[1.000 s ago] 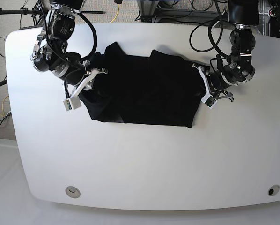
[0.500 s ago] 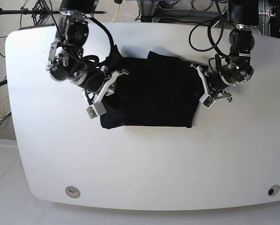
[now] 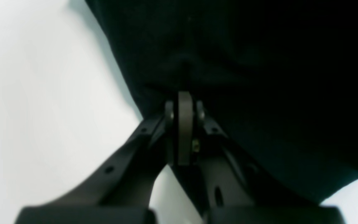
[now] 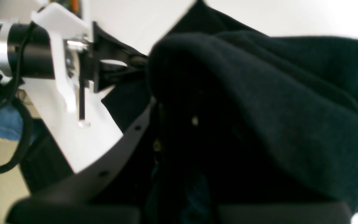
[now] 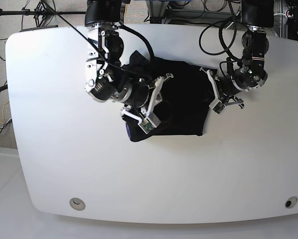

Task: Fold the T-shirt properly
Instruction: 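Lift the grasped corner with the right gripper and fold it toward the left gripper, then hold the folded shirt edge with the right gripper while the left gripper releases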

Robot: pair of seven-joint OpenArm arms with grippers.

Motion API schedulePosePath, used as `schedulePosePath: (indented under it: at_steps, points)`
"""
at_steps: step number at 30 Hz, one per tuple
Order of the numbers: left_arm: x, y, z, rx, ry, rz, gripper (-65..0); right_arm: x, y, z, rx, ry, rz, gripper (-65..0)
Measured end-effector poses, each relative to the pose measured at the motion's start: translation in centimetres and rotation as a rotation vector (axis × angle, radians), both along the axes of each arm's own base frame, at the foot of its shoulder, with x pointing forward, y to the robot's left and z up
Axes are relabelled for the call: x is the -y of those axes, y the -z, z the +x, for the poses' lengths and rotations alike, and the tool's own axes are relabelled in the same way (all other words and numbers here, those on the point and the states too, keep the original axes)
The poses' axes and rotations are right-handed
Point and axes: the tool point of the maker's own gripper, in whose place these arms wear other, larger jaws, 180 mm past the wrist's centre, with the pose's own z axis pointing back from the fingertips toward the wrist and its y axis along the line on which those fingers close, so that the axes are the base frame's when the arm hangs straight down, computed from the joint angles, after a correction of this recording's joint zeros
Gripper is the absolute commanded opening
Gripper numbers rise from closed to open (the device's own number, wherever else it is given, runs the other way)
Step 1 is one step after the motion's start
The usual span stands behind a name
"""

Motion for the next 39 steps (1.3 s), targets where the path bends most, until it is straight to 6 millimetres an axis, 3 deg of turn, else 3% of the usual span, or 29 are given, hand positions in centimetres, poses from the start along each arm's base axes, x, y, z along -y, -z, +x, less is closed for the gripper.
schedulePosePath:
  at_steps: [6,12,20,27,39]
  points:
    - [0.2,0.0,0.0,0.0,0.0,-0.004,-65.0,-2.8,0.6,0.7,0.011,-0.057,0.023,-65.0]
    - [0.2,0.0,0.0,0.0,0.0,-0.006,-65.0,-4.3,2.7,0.5,-0.044,-0.085,0.041,-65.0]
    - [0.3,0.0,0.0,-0.001,0.0,-0.007,-65.0,-4.9,4.9,1.3,-0.088,-0.052,0.088,-65.0]
    - [0.3,-0.3,-0.1,0.002,0.008,0.007,-65.0,-3.9,7.5,1.0,-0.146,-0.042,0.063,-65.0]
    - [1.2,-2.5,-0.3,0.044,0.042,0.095,-65.0,-3.1,8.3,1.1,-0.159,-0.037,0.045,-65.0]
